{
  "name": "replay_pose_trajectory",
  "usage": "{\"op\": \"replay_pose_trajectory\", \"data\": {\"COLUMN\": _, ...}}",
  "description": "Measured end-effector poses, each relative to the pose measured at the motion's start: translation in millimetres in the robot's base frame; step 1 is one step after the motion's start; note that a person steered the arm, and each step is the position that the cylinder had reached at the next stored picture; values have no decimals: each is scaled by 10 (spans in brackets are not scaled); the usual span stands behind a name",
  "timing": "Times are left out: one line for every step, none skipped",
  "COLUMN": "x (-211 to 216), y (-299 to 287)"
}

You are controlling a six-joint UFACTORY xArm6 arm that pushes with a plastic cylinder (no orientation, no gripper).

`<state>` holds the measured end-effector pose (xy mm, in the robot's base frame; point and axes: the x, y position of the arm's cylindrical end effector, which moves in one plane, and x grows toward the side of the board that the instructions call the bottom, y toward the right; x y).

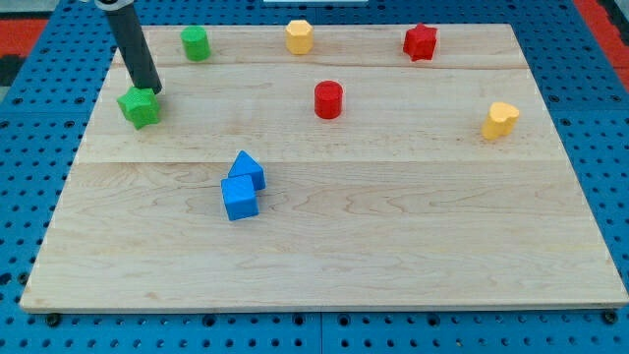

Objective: Push the red circle towards the down of the board

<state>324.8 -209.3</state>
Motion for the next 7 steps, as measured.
{"op": "replay_pose_trajectory", "data": {"x": -65, "y": 39}}
{"op": "replay_pose_trajectory", "data": {"x": -82, "y": 66}}
{"op": "replay_pose_trajectory", "data": {"x": -83, "y": 761}}
{"op": "replay_pose_trajectory", "data": {"x": -83, "y": 974}}
{"op": "replay_pose_trajectory", "data": {"x": -111, "y": 1092}}
{"op": "replay_pose_trajectory", "data": {"x": -183, "y": 1198}}
{"op": "replay_pose_trajectory", "data": {"x": -233, "y": 1198}}
